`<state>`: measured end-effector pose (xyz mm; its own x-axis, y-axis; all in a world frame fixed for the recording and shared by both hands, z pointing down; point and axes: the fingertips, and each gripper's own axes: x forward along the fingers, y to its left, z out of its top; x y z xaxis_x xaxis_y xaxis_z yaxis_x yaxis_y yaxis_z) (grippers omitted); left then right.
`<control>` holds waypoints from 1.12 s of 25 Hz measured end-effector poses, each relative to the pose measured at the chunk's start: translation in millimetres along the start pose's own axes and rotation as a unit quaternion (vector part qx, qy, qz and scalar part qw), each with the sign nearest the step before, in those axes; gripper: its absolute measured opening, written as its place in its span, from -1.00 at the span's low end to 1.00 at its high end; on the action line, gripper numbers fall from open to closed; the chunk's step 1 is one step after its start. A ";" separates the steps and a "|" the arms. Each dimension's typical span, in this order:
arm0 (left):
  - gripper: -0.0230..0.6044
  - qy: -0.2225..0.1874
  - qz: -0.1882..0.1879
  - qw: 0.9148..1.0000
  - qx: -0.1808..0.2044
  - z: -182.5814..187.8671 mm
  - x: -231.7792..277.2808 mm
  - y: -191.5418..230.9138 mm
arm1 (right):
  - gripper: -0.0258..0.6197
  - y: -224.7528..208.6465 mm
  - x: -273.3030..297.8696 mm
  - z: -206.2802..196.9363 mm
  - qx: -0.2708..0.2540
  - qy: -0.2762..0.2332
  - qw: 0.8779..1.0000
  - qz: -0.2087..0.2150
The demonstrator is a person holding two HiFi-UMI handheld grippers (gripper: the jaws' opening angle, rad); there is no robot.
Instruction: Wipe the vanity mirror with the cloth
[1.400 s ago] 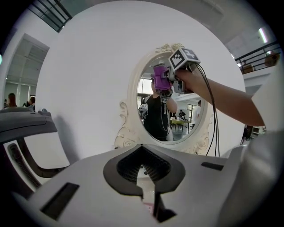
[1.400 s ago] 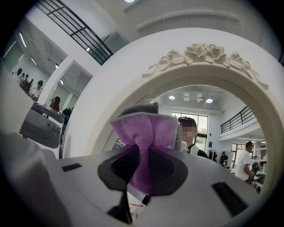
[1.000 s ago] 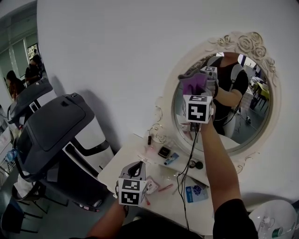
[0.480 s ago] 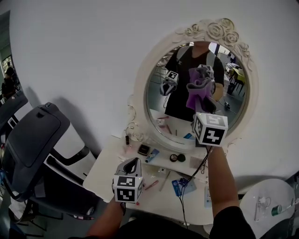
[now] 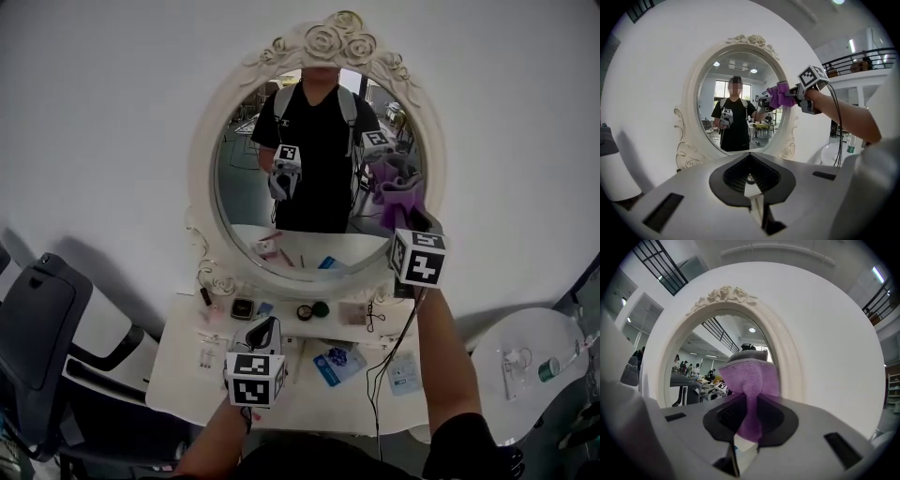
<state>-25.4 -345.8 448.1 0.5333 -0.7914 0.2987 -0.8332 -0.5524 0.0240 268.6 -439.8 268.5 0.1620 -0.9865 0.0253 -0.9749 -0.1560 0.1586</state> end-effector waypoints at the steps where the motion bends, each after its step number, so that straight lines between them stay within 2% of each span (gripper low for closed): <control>1: -0.94 0.000 -0.001 1.000 0.002 0.7 0.6 -1.5 | -0.71 -4.3 4.2 -7.2 0.003 0.008 1.000 -0.002; 5: -0.94 0.002 0.006 1.000 0.003 -1.1 -1.4 1.8 | -0.71 -7.1 17.3 -25.0 0.009 0.022 1.000 -0.003; 8: -0.94 0.006 0.019 1.000 -0.001 -4.8 -5.4 11.0 | -0.71 8.4 22.0 -27.9 0.006 0.021 1.000 0.010; 19: -0.94 0.012 0.077 0.997 -0.019 -17.7 -32.6 50.1 | -0.71 138.6 39.0 -17.3 -0.020 0.003 0.995 0.093; 28: -0.94 0.016 0.154 0.987 -0.050 -36.9 -76.2 101.3 | -0.71 241.7 50.2 -7.0 -0.028 -0.004 0.985 0.173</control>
<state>-155.8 -331.8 463.0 0.2494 -0.9079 0.3370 -0.9660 -0.2576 0.0208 42.2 -526.6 315.0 -0.1790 -0.9806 0.0802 -0.9615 0.1916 0.1968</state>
